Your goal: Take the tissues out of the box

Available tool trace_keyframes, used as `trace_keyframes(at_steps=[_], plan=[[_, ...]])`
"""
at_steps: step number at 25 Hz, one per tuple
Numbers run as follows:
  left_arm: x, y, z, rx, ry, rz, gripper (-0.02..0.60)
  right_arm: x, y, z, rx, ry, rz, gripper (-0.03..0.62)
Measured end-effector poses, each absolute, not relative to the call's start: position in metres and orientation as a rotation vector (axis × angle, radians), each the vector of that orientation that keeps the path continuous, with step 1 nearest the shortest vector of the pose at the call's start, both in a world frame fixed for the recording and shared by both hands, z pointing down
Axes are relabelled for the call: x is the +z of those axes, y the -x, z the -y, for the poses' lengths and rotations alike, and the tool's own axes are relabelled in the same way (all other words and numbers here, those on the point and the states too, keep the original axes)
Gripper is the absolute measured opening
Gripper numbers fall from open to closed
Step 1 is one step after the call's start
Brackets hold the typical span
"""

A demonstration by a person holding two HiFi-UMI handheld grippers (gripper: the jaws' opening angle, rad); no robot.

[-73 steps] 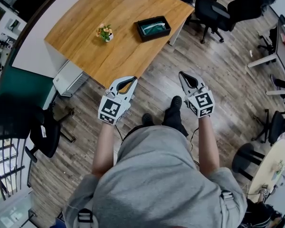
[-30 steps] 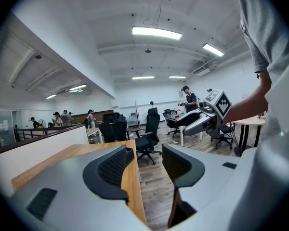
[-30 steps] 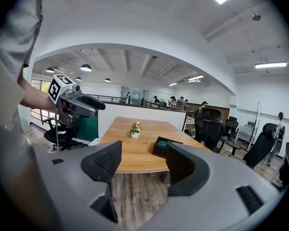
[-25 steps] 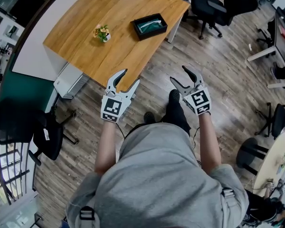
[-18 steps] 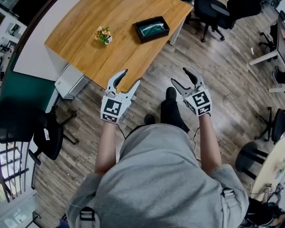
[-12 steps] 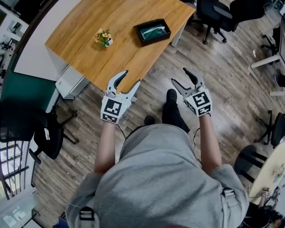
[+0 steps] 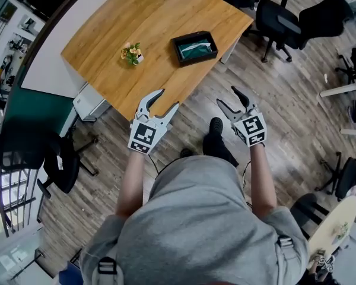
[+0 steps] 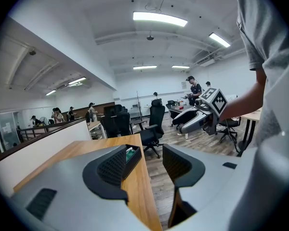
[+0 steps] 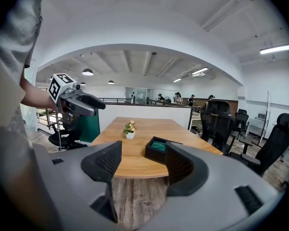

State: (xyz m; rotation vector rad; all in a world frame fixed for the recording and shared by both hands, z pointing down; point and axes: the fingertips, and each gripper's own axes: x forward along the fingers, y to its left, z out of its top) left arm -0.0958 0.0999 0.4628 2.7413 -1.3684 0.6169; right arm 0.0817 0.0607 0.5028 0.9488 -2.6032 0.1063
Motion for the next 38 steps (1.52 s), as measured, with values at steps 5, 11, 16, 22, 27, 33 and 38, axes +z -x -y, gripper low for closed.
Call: trace_keyframes(at_steps=[5,11,16,22,27,33,38], plan=[[0.464,0.089,-0.073,0.634,-2.708,1.409,0.239,0.505,-0.086,-0.030,0.109,-0.902,2.620,0.287],[0.465,0.084,-0.047,0.631,-2.660,1.459,0.239,0.507,-0.090,0.001,0.117,-0.840,2.632,0.287],[0.467,0.076,-0.026,0.628,-2.611,1.515,0.239,0.509,-0.099,0.028,0.117,-0.790,2.650,0.287],[0.468,0.061,-0.002,0.638,-2.557,1.582,0.239,0.510,-0.112,0.059,0.116,-0.725,2.674,0.287],[0.471,0.044,0.020,0.642,-2.525,1.624,0.239,0.518,-0.130,0.084,0.102,-0.679,2.677,0.285],[0.475,0.015,0.043,0.671,-2.496,1.658,0.239,0.519,-0.152,0.111,0.119,-0.630,2.701,0.284],[0.476,-0.003,0.057,0.640,-2.475,1.663,0.239,0.522,-0.167,0.135,0.137,-0.610,2.719,0.282]])
